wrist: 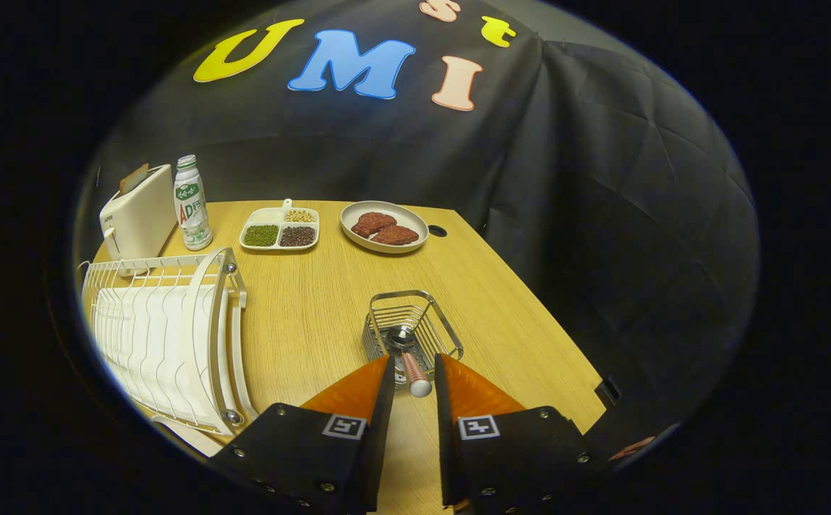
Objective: Take the plate from the dish rack, then take the spoon from the basket and place it into the plate.
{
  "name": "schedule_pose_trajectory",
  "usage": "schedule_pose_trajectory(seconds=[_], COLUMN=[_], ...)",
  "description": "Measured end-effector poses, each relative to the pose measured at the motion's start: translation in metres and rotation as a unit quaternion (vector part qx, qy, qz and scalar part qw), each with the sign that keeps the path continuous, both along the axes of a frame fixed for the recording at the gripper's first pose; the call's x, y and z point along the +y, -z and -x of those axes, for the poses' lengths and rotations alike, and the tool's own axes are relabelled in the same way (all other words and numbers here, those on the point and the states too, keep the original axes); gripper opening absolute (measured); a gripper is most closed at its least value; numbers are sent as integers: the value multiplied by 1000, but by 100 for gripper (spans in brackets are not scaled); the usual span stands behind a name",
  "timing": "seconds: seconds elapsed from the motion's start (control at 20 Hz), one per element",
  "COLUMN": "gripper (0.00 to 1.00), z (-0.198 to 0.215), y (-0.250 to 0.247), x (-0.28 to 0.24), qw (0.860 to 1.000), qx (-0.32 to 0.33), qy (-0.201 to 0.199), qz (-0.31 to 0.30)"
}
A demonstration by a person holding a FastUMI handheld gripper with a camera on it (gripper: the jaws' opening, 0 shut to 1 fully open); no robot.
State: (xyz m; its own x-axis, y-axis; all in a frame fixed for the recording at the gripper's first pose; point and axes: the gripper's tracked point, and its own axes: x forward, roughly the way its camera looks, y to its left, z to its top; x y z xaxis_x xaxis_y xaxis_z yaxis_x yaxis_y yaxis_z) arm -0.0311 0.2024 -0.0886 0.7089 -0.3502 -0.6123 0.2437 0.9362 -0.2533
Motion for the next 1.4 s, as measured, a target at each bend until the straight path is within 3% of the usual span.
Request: schedule_pose_trajectory(seconds=[0.15, 0.25, 0.3, 0.8, 1.4], gripper=[16, 16, 9, 9, 8], z=[-1, -4, -2, 8, 22], y=[0, -3, -3, -41, -106], x=[3, 7, 7, 11, 64], qw=[1000, 1000, 1000, 999, 995], qx=[6, 5, 9, -15, -71], qy=[-4, -14, -13, -12, -53], qz=[3, 2, 7, 35, 54])
